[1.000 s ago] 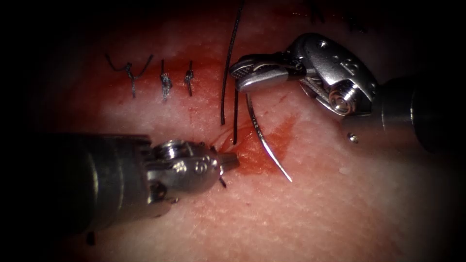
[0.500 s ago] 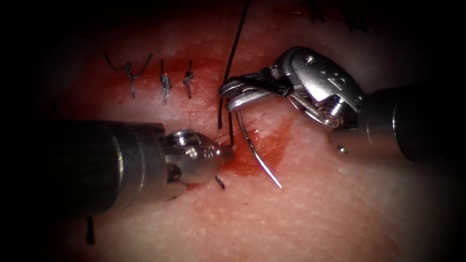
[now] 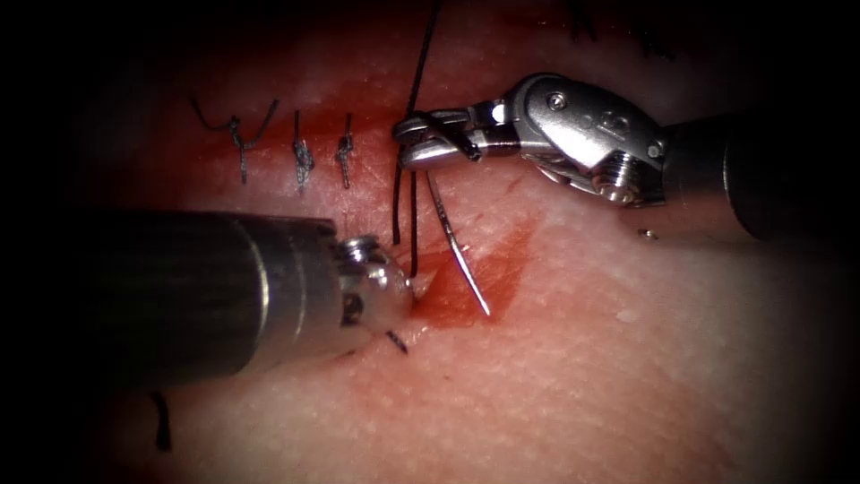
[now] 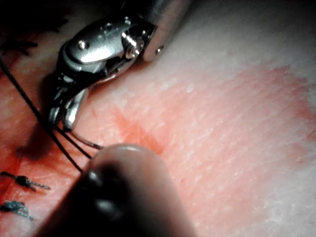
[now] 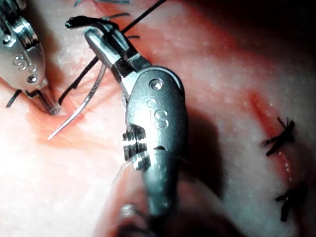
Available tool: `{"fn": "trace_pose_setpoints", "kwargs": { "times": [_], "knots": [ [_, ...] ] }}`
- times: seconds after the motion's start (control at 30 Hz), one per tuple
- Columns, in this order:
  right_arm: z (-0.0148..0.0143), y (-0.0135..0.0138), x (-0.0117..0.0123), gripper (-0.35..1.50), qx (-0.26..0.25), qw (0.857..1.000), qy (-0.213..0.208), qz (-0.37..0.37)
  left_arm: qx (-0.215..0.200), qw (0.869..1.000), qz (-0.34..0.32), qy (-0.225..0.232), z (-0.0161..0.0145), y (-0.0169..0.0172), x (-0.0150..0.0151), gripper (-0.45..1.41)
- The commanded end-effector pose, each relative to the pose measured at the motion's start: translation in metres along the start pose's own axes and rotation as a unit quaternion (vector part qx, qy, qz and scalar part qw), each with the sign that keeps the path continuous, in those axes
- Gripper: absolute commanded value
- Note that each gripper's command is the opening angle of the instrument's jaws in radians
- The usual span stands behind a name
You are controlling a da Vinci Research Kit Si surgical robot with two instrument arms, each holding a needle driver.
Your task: Wound Closure
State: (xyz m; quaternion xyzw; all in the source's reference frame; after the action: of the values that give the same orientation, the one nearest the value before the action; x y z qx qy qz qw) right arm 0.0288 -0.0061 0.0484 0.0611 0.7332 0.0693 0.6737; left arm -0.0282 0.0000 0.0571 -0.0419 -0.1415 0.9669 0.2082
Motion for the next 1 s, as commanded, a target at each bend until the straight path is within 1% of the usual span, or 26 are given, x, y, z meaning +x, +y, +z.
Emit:
{"fn": "trace_pose_setpoints", "kwargs": {
  "times": [0.03, 0.07, 0.1, 0.13, 0.17, 0.2, 0.23, 0.27, 0.4, 0.53, 0.57, 0.63, 0.7, 0.77, 0.83, 0.9, 0.97, 1.0],
  "knots": [
    [0.0005, 0.0018, -0.0007, -0.35, -0.009, 0.999, -0.006, -0.048, -0.006, 1.0, 0.0, 0.004, 0.0008, 0.0005, 0.0003, -0.45],
    [0.0006, 0.0019, -0.0007, -0.35, -0.014, 0.998, -0.005, -0.067, -0.011, 1.0, 0.0, 0.007, 0.0009, 0.0005, 0.0003, -0.45],
    [0.0008, 0.002, -0.0008, -0.35, -0.022, 0.996, -0.002, -0.09, -0.02, 1.0, -0.003, 0.011, 0.0009, 0.0005, 0.0003, -0.38],
    [0.001, 0.0023, -0.0007, -0.35, -0.032, 0.991, 0.012, -0.131, -0.027, 1.0, -0.005, 0.015, 0.0008, 0.0005, 0.0004, -0.2],
    [0.0012, 0.0023, -0.0007, -0.35, -0.037, 0.988, 0.023, -0.151, -0.034, 0.999, -0.008, 0.018, 0.0008, 0.0005, 0.0004, -0.03],
    [0.0013, 0.0023, -0.0007, -0.35, -0.038, 0.987, 0.024, -0.152, -0.039, 0.999, -0.011, 0.02, 0.0006, 0.0005, 0.0004, 0.09],
    [0.0016, 0.0022, -0.0007, -0.35, -0.041, 0.984, 0.035, -0.168, -0.041, 0.999, -0.011, 0.019, 0.0004, 0.0004, 0.0005, 0.07],
    [0.0017, 0.0021, -0.0007, -0.35, -0.041, 0.984, 0.037, -0.17, -0.04, 0.999, -0.011, 0.023, 0.0003, 0.0004, 0.0005, 0.07],
    [0.002, 0.002, -0.0007, -0.35, -0.045, 0.981, 0.048, -0.181, -0.045, 0.998, -0.016, 0.044, -0.0006, -0.0001, 0.0007, 0.17],
    [0.0019, 0.0022, 0.0, -0.35, -0.049, 0.986, 0.03, -0.155, -0.046, 0.997, -0.016, 0.056, -0.0013, -0.0008, 0.0008, 0.19],
    [0.0019, 0.0023, 0.0002, -0.35, -0.053, 0.985, 0.036, -0.163, -0.046, 0.997, -0.016, 0.056, -0.0013, -0.0008, 0.0008, 0.19],
    [0.0017, 0.0022, 0.0008, -0.35, -0.039, 0.995, 0.004, -0.095, -0.045, 0.997, -0.015, 0.057, -0.0013, -0.0007, 0.0007, 0.15],
    [0.0017, 0.0021, 0.0012, -0.35, -0.028, 0.999, 0.0, -0.034, -0.045, 0.997, -0.015, 0.057, -0.0012, -0.0005, 0.0005, 0.12],
    [0.0017, 0.002, 0.0017, -0.35, -0.018, 1.0, 0.008, 0.005, -0.044, 0.997, -0.014, 0.058, -0.0012, -0.0004, 0.0004, 0.12],
    [0.0018, 0.0015, 0.002, -0.35, -0.012, 0.999, 0.016, 0.026, -0.044, 0.997, -0.013, 0.058, -0.0011, -0.0003, 0.0003, 0.12],
    [0.0019, 0.0012, 0.0021, -0.35, -0.011, 1.0, 0.015, 0.023, -0.044, 0.997, -0.013, 0.058, -0.0011, -0.0002, 0.0002, 0.14],
    [0.002, 0.001, 0.0023, -0.35, -0.011, 0.999, 0.017, 0.029, -0.043, 0.997, -0.014, 0.059, -0.001, -0.0002, 0.0003, 0.25],
    [0.0021, 0.001, 0.0023, -0.35, -0.013, 0.999, 0.017, 0.027, -0.042, 0.997, -0.014, 0.059, -0.001, -0.0002, 0.0003, 0.27]
  ]
}}
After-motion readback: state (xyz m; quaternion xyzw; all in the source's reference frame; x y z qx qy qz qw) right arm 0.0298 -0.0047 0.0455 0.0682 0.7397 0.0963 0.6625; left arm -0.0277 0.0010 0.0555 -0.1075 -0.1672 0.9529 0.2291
